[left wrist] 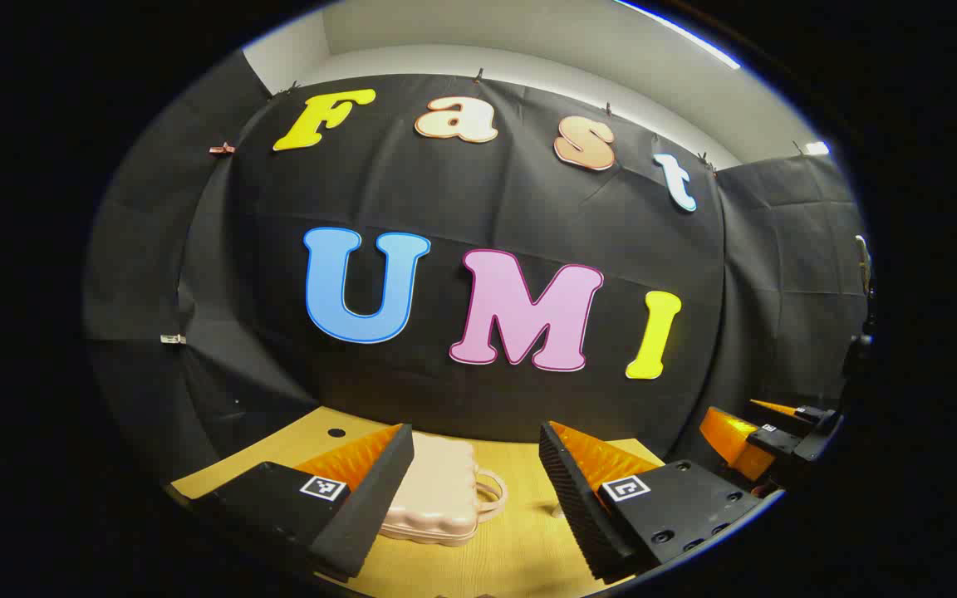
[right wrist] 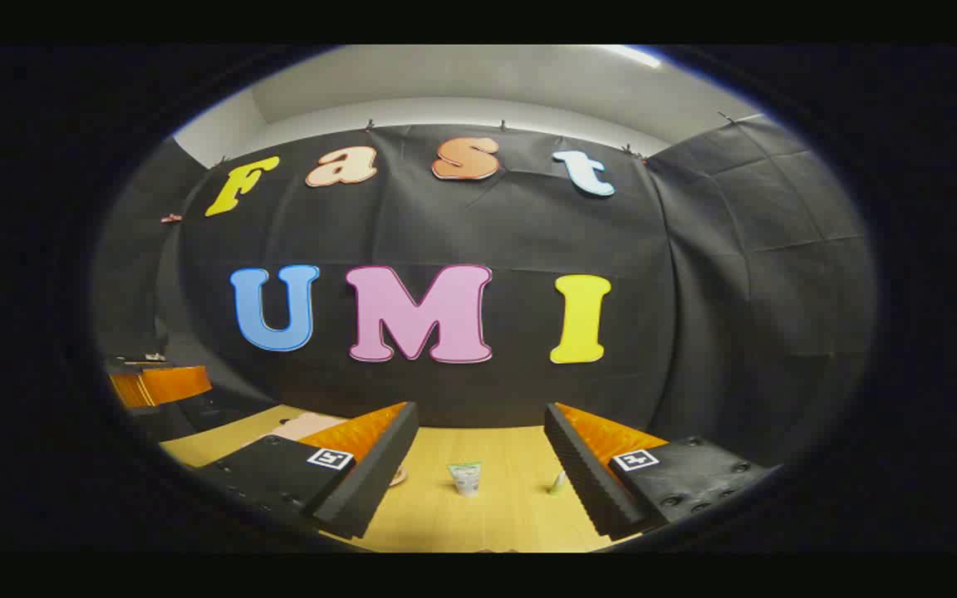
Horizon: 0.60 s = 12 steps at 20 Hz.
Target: First open the suitcase, pack the skin care products into it, and then close the suitcase.
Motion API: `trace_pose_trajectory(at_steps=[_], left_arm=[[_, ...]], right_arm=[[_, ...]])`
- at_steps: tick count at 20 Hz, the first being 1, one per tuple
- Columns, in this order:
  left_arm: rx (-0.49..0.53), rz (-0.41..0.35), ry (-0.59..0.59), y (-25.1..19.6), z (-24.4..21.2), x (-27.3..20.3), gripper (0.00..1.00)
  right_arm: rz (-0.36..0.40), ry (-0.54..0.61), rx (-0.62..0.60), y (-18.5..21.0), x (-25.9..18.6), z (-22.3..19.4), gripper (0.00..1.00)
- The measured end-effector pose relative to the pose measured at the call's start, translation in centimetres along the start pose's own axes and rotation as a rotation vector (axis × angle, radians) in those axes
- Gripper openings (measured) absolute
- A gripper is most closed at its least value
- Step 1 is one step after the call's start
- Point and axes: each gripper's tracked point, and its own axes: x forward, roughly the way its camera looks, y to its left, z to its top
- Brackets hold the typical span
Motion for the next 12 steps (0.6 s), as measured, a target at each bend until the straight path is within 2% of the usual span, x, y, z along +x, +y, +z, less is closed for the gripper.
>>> trace_pose_trajectory(at_steps=[3,4,5,12], left_arm=[[0.004,-0.014,0.007,-0.5,0.0,0.6,0.96],[0.012,-0.018,0.005,-0.6,-0.2,0.8,0.96],[0.02,-0.023,0.0,-0.8,-0.1,0.8,0.96],[0.027,-0.043,-0.005,-1.0,-0.9,0.9,0.96]], right_arm=[[-0.01,0.01,0.003,-0.4,-0.2,-0.4,0.97],[-0.015,0.01,0.005,-0.5,-0.2,-0.5,1.0],[-0.017,0.004,-0.005,-0.6,-0.2,-0.5,0.96],[-0.034,-0.007,-0.036,-1.0,-0.4,-0.4,0.97]])
